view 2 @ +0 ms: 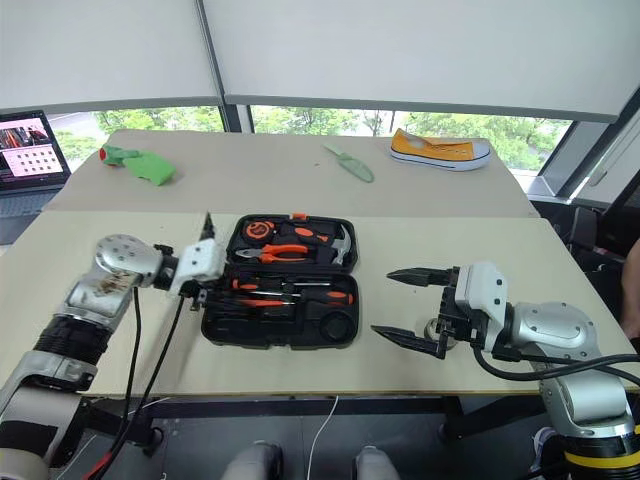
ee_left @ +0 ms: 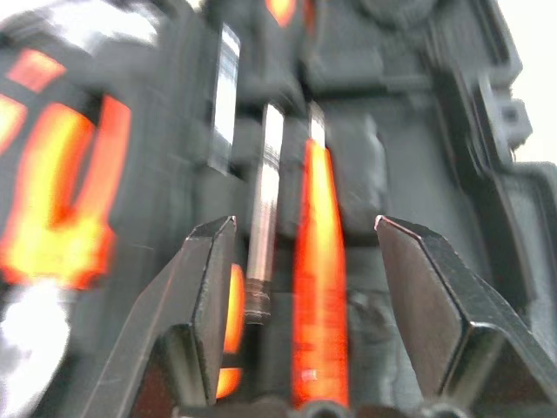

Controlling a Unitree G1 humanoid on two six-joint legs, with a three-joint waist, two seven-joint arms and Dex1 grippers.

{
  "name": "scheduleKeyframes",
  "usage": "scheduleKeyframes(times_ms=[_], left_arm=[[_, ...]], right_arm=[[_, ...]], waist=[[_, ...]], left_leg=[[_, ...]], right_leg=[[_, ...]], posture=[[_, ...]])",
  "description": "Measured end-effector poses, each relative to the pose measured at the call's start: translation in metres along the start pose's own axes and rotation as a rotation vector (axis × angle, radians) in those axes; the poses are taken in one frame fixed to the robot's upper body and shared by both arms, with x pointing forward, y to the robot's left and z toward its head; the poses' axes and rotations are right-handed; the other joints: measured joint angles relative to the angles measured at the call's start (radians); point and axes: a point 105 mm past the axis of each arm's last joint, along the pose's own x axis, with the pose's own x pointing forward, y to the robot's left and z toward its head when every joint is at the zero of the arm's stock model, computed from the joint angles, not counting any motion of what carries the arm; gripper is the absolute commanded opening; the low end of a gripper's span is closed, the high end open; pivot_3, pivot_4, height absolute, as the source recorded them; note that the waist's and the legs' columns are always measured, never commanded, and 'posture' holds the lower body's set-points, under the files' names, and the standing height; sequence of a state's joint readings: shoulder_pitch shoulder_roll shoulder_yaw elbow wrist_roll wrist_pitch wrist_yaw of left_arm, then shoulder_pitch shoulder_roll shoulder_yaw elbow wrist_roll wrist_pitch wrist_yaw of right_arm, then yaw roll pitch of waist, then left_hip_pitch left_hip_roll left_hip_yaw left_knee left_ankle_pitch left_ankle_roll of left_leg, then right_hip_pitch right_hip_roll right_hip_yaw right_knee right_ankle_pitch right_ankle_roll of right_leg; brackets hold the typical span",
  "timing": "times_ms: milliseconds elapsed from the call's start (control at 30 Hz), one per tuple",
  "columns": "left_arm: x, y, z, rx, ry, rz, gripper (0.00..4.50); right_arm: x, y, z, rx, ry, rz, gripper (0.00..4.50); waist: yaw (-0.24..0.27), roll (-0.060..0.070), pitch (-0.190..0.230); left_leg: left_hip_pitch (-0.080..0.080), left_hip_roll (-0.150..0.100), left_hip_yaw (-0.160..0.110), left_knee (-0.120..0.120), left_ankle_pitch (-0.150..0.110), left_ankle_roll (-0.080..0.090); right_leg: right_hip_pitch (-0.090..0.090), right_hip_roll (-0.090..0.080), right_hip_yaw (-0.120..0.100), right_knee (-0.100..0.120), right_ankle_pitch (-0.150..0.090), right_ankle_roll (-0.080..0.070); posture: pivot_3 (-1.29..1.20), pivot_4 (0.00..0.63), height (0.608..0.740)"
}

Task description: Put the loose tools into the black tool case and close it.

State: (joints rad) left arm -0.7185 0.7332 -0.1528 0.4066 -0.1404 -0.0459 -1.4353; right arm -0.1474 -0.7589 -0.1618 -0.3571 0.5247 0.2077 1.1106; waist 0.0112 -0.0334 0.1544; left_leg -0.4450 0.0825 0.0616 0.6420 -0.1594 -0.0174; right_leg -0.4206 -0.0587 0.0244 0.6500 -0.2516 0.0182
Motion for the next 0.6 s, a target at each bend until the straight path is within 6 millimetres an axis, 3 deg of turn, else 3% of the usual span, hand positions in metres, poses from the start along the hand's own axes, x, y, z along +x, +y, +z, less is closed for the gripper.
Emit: scheduleKeyframes(times_ms=[33,133,300,500,600], left_arm=[[-0.001,0.000,0.001,-0.002,-0.010,0.006,2.80],[0.005,0.002,0.003,-0.023,-0.062,0.036,2.08],[0.018,0.005,0.002,-0.090,-0.123,0.083,0.17],[0.032,-0.007,-0.022,-0.122,-0.028,0.083,0.08],[0.032,-0.008,-0.021,-0.114,-0.026,0.073,0.08]], right_arm=[[0.000,0.000,0.000,0.001,0.000,-0.001,4.50],[0.000,0.000,-0.001,0.003,0.001,-0.002,4.50],[0.000,-0.001,-0.001,0.004,0.001,-0.004,4.50],[0.000,-0.002,-0.001,0.005,0.001,-0.014,4.50],[0.000,-0.002,-0.002,0.012,-0.003,-0.024,4.50]], waist=[[0.000,0.000,0.000],[0.005,0.000,0.000],[0.001,0.000,0.000],[-0.001,0.000,0.000],[0.001,0.000,0.000]], left_leg=[[0.000,0.000,0.000,0.000,0.000,0.000],[0.000,0.000,0.000,0.001,0.000,0.000],[0.000,0.000,0.000,0.002,0.000,0.000],[0.000,0.000,0.000,0.001,0.000,0.000],[0.000,-0.001,0.000,0.001,0.000,0.000]], right_leg=[[0.000,0.000,0.000,0.000,0.000,0.000],[0.001,0.000,0.000,0.000,0.000,0.000],[0.001,0.000,0.001,0.000,0.001,0.001],[0.000,0.001,0.002,0.000,0.001,0.001],[0.001,0.001,0.002,0.000,0.001,0.001]], posture=[[0.00,0.150,0.740],[0.00,0.150,0.740],[0.00,0.150,0.740],[0.00,0.150,0.740],[0.00,0.150,0.740]])
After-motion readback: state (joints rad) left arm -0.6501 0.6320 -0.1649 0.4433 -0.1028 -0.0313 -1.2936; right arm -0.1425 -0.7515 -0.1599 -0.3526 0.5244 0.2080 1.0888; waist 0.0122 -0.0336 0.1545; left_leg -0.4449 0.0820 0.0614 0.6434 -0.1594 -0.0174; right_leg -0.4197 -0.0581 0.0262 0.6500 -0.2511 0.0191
